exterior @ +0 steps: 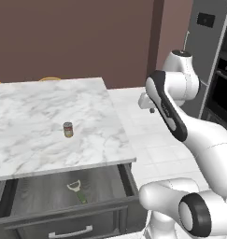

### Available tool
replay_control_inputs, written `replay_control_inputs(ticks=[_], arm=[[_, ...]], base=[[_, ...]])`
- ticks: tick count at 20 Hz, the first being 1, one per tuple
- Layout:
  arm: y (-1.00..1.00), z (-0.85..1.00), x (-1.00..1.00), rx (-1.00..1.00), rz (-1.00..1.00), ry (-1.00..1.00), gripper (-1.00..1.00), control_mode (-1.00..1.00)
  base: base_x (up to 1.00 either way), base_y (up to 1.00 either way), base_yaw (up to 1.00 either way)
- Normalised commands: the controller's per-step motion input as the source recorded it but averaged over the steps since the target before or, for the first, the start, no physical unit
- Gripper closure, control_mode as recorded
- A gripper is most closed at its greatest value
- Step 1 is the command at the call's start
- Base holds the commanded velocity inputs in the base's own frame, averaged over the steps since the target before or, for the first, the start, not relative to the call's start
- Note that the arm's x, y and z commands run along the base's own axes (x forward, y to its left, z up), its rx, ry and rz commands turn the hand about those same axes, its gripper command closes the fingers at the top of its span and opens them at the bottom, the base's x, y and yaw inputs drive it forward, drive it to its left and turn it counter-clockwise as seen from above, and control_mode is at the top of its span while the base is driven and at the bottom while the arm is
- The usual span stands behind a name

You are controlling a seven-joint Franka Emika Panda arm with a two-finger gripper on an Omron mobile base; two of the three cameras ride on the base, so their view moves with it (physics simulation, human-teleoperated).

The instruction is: Pick the peeler from the drawer and place it on the counter.

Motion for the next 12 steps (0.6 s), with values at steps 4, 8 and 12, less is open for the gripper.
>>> replay_control_inputs(ticks=[4,8,12], arm=[[0.00,0.00,0.00,0.00,0.00,0.00,-1.00,1.00],[0.00,0.00,0.00,0.00,0.00,0.00,-1.00,1.00],[0.00,0.00,0.00,0.00,0.00,0.00,-1.00,1.00]], base=[[0.00,0.00,0.00],[-0.14,-0.14,0.18],[-0.41,-0.68,0.40]])
